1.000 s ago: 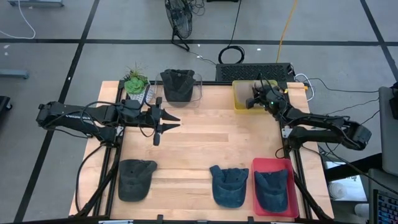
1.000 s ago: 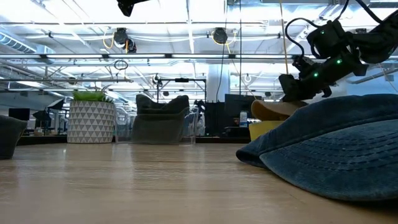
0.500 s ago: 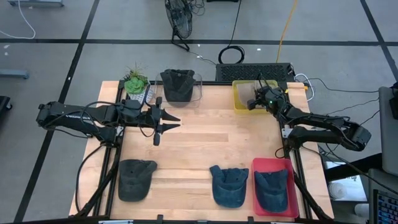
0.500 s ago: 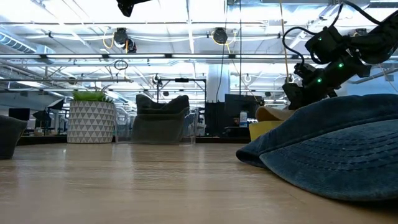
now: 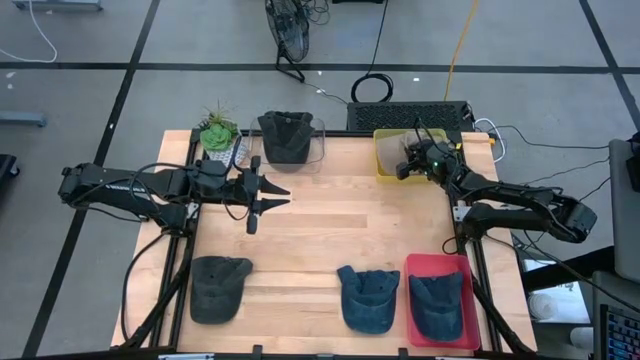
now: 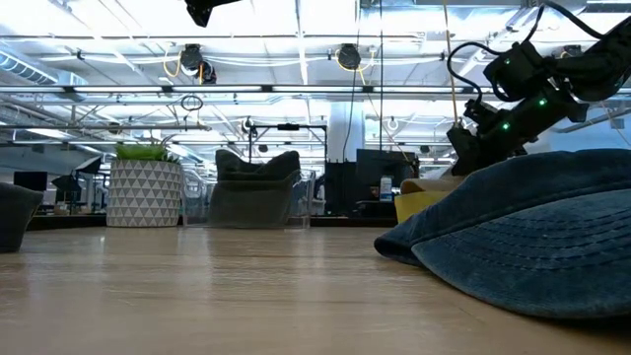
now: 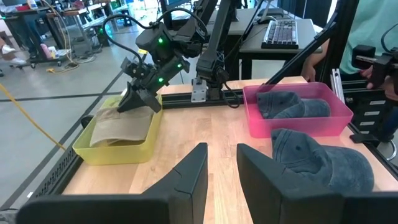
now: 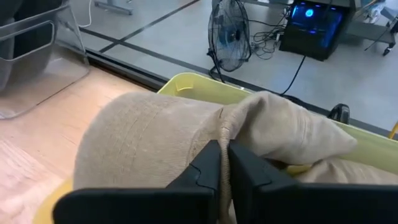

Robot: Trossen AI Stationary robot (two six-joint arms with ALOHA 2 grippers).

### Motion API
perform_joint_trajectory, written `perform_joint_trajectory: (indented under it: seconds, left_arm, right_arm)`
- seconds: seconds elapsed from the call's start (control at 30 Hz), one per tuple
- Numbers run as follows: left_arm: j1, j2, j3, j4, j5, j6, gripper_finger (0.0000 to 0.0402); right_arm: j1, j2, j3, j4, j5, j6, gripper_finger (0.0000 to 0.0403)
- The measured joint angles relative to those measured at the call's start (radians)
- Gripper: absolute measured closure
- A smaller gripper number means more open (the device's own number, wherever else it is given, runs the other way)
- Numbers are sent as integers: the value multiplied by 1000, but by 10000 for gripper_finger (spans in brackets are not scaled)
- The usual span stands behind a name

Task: Pick & Place hat
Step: Put the brown cap into the yellow bin

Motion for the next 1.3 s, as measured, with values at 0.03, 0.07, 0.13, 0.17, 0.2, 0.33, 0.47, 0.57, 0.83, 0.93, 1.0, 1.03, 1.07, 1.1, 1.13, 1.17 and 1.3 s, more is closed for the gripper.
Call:
perform_joint_trajectory:
  seconds: [0.03,0.07,0.13,0.17,0.2,0.33,0.47,0.57,0.83,0.93,1.0,1.03,1.07,1.1,1.13,1.17,1.3]
  left_arm:
    - [0,0,0,0,0,0,304]
    - [0,0,0,0,0,0,304]
    - [0,0,0,0,0,0,304]
    - [0,0,0,-1,0,0,304]
    - [0,0,0,-2,0,0,304]
    - [0,0,0,-5,0,0,304]
    - [1,0,0,-6,0,0,304]
    - [2,0,0,2,-1,0,304]
    - [2,0,-1,6,-1,-2,304]
    - [2,0,-1,8,-1,-1,304]
    - [2,0,-1,8,-1,-1,304]
    - [2,0,-1,8,-1,-1,304]
    - [2,0,-1,8,-1,0,304]
    - [2,0,-1,8,-1,4,304]
    - [1,0,-1,7,-1,8,304]
    - [2,0,-1,6,-1,11,304]
    - [2,0,-1,-1,-1,10,304]
  right_arm:
    - [0,0,0,0,0,0,382]
    - [0,0,0,2,0,-2,376]
    - [0,0,0,7,0,-9,364]
    - [0,0,0,10,1,-14,357]
    - [0,-2,0,11,2,-25,350]
    - [0,-48,0,13,2,-64,325]
    - [18,-116,0,90,-32,1,305]
    - [59,-118,0,170,-56,67,299]
    - [135,89,0,275,-32,120,314]
    - [135,195,4,304,2,135,318]
    - [135,256,25,301,1,125,318]
    - [135,282,37,300,1,116,318]
    - [135,303,53,293,2,105,318]
    - [135,319,73,274,3,94,318]
    - [135,331,92,249,8,81,318]
    - [135,341,112,212,23,70,318]
    - [133,348,166,20,93,42,318]
